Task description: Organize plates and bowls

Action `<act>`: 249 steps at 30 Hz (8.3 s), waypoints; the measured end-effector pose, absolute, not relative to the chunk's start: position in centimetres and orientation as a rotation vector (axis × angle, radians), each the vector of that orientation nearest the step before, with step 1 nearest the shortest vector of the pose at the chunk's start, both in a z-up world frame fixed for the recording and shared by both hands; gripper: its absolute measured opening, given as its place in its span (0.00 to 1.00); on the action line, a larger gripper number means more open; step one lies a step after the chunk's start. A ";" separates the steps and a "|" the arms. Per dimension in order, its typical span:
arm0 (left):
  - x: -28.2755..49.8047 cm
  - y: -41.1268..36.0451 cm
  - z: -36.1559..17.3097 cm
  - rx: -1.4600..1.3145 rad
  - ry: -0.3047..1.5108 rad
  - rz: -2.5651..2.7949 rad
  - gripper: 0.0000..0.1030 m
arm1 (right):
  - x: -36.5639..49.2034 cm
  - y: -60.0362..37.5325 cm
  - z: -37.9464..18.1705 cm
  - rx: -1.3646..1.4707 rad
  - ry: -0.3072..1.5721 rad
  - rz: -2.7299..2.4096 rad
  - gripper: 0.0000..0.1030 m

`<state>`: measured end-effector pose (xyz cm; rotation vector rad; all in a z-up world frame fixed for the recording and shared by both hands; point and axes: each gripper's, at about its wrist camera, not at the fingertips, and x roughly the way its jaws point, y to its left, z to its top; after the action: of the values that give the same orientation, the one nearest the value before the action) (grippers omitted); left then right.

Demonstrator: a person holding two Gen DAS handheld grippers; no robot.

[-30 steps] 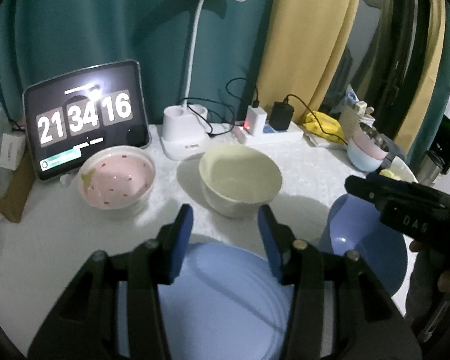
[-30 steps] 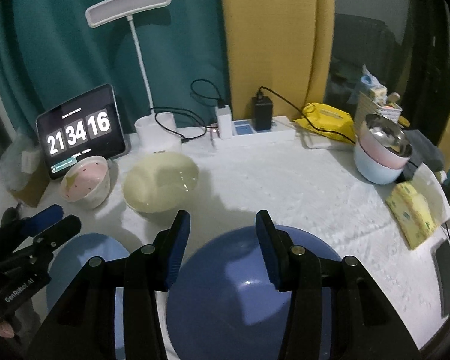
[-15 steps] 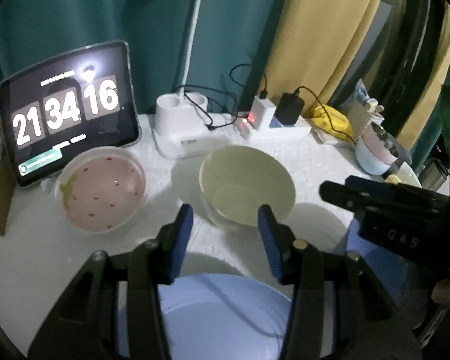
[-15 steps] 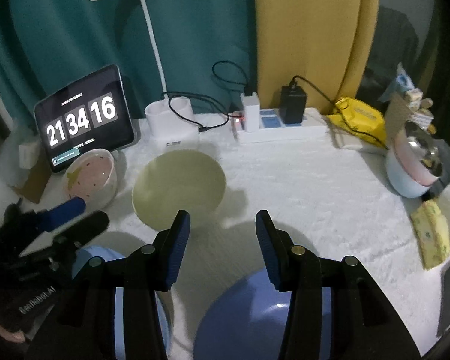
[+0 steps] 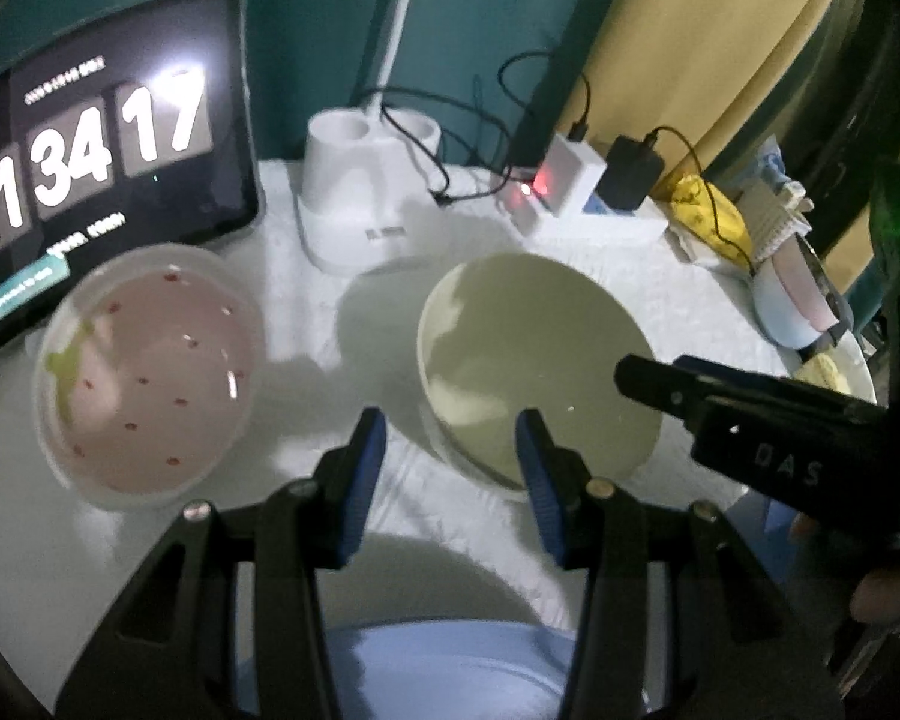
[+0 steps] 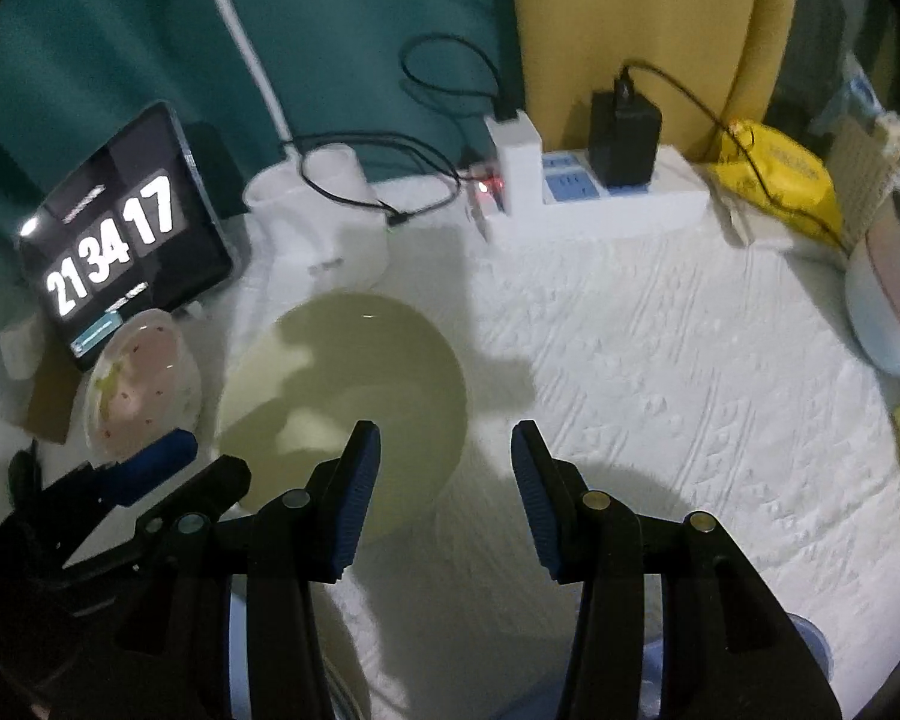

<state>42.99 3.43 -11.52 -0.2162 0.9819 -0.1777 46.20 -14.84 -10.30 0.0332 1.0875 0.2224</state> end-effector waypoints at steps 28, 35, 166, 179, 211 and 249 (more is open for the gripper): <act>42.7 2.4 -12.2 -0.197 0.955 -0.196 0.33 | 46.3 -14.4 -11.8 0.032 1.092 0.280 0.17; 41.0 2.1 -9.9 -0.190 0.887 -0.197 0.32 | 44.7 -14.7 -9.1 0.040 1.017 0.294 0.16; 40.3 18.0 -14.5 -0.257 0.878 -0.051 0.21 | 46.2 2.6 -12.7 0.061 1.068 0.419 0.09; 33.7 11.6 -7.1 -0.211 0.747 -0.129 0.22 | 40.2 -3.8 -4.9 0.084 0.923 0.413 0.09; 29.3 -11.6 -8.2 -0.065 0.873 -0.360 0.22 | 30.5 -27.8 -7.0 0.221 0.947 0.202 0.12; 30.7 -9.2 -10.2 -0.062 0.917 -0.208 0.33 | 30.8 -32.8 -8.2 0.138 0.904 0.137 0.48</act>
<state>30.68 -9.17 -10.18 -0.0622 0.9170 -0.2083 30.78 -32.79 -8.23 0.1380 0.9039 0.1369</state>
